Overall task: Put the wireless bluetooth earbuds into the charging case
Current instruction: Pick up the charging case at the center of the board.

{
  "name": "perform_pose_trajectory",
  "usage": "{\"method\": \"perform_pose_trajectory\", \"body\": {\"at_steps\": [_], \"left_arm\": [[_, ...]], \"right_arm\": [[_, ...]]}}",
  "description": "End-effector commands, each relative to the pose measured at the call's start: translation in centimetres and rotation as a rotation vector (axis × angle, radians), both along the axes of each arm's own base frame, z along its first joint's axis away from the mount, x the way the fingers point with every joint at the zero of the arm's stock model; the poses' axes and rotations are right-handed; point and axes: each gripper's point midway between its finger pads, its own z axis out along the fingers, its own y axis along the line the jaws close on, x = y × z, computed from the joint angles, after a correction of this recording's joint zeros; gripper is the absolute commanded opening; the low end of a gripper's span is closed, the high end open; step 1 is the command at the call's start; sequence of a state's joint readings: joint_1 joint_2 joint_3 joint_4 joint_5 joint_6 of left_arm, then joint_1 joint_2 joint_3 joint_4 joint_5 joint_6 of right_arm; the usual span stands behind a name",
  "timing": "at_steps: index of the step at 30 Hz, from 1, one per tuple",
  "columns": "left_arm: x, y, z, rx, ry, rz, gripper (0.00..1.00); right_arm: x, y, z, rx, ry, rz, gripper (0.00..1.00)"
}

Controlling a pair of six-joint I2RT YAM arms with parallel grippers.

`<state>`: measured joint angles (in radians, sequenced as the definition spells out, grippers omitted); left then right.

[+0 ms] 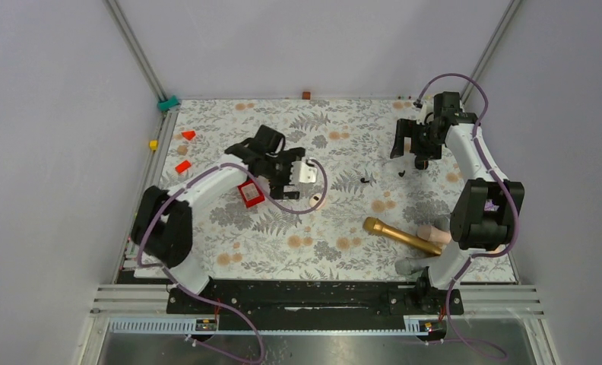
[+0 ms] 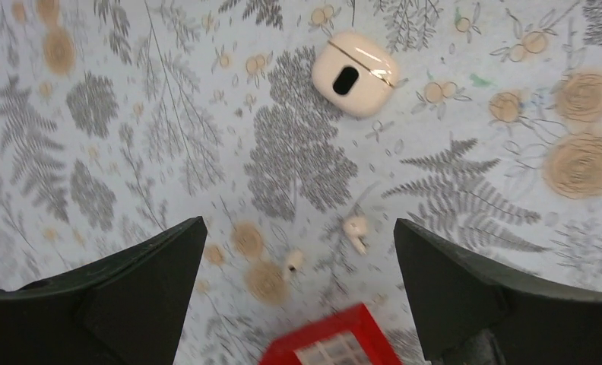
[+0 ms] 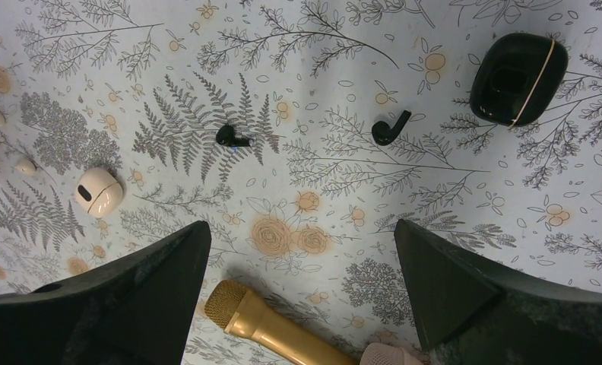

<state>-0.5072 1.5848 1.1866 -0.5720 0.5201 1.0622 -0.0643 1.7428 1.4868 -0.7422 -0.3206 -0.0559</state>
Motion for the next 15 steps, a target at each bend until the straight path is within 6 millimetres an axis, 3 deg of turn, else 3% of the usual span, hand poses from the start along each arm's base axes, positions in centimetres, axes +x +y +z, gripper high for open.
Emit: {"method": "perform_pose_trajectory", "body": {"at_steps": [1,7,15], "left_arm": [[2.3,-3.3,-0.3,0.107,-0.182,-0.245,0.99],[2.2,-5.2,-4.9,0.232,-0.106,-0.402,0.99],[0.9,-6.4,-7.2,0.305,-0.06,-0.537,0.98]], "right_arm": [[0.2,-0.4,1.2,-0.034,-0.053,0.013,1.0],[0.1,-0.7,0.9,-0.053,-0.049,0.022,0.99],[0.3,0.0,2.1,-0.015,-0.07,0.025,0.99]]}}
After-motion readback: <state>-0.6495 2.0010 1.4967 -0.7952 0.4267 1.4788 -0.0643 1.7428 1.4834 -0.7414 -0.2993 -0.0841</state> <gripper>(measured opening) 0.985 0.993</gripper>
